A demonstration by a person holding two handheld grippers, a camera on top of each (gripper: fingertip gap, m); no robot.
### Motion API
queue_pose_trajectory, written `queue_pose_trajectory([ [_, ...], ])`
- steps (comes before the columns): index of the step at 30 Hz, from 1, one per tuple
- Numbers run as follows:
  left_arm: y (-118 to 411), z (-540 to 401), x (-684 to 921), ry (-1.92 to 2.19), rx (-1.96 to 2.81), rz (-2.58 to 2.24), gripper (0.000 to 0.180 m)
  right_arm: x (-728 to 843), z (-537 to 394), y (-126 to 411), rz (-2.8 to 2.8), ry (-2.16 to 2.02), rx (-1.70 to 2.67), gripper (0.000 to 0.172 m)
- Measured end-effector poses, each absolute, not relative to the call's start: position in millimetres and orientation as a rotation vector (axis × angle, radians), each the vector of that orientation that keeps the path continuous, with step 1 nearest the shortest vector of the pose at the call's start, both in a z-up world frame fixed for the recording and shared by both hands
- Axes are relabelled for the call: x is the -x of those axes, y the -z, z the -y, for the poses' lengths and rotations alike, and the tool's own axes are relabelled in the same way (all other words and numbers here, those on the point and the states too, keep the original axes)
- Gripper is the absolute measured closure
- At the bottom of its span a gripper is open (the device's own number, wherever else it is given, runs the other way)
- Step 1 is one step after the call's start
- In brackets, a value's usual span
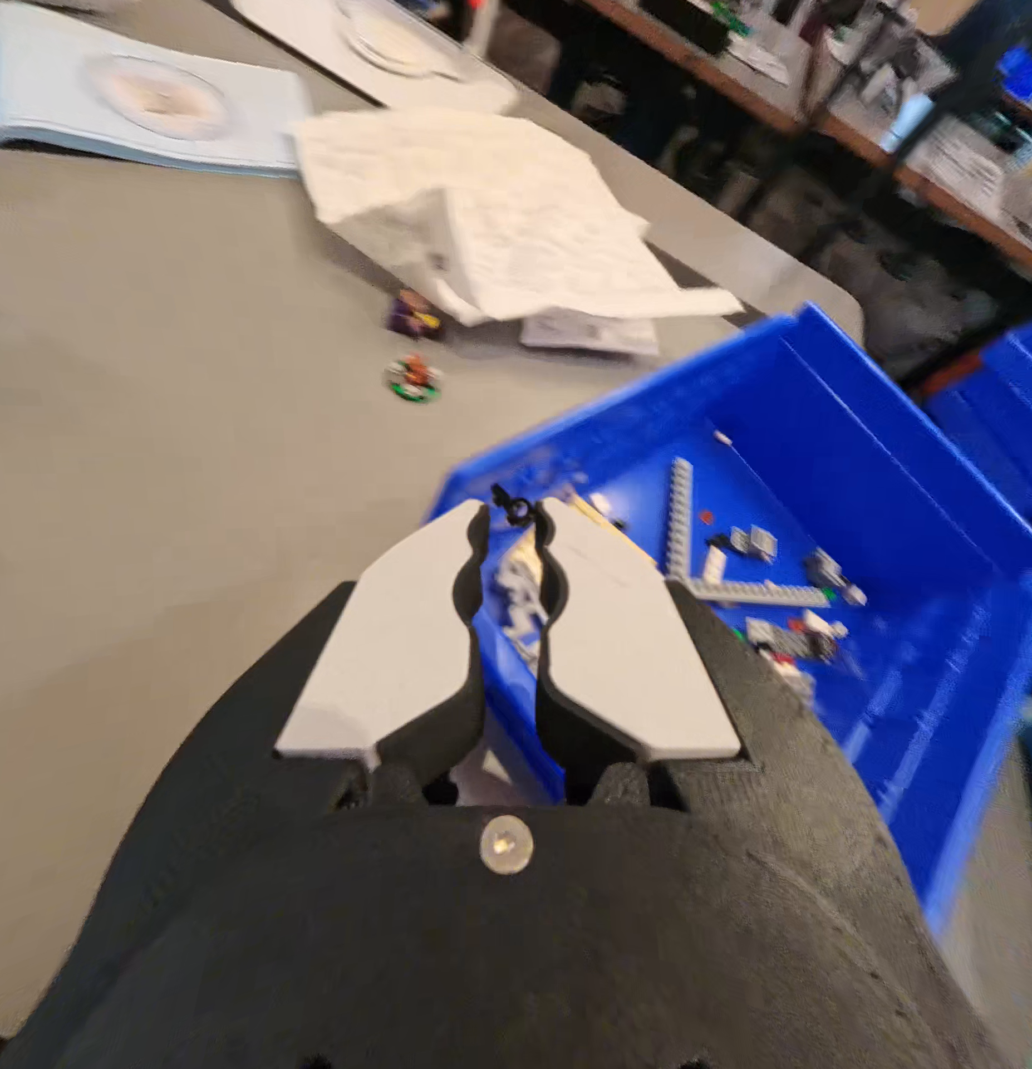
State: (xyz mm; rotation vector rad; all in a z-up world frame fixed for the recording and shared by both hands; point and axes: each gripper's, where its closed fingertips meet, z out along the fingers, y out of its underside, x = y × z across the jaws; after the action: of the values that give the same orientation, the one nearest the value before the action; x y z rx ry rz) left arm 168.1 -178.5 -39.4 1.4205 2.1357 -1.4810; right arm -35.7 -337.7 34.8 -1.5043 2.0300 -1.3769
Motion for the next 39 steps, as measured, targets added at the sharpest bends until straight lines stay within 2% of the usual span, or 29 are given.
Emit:
queue_pose_trajectory([
  [4, 46, 179, -164, 1.474, -1.450, -2.127, 0.162, 42, 342, -31, -2.046, 1.414, 1.589, 0.144],
  [13, 47, 171, -158, 1.469, -1.560, -1.996, 0.162, -105, 197, -3, -1.098, 1.213, 2.015, 0.144],
  [18, 47, 172, -162, 1.450, -1.555, -1.975, 0.162, -145, 160, 22, -0.802, 1.056, 2.117, 0.143],
  [39, 63, 174, -162, 1.330, -1.621, -1.941, 0.162, -156, 151, 47, -0.762, 0.944, 2.191, 0.160],
])
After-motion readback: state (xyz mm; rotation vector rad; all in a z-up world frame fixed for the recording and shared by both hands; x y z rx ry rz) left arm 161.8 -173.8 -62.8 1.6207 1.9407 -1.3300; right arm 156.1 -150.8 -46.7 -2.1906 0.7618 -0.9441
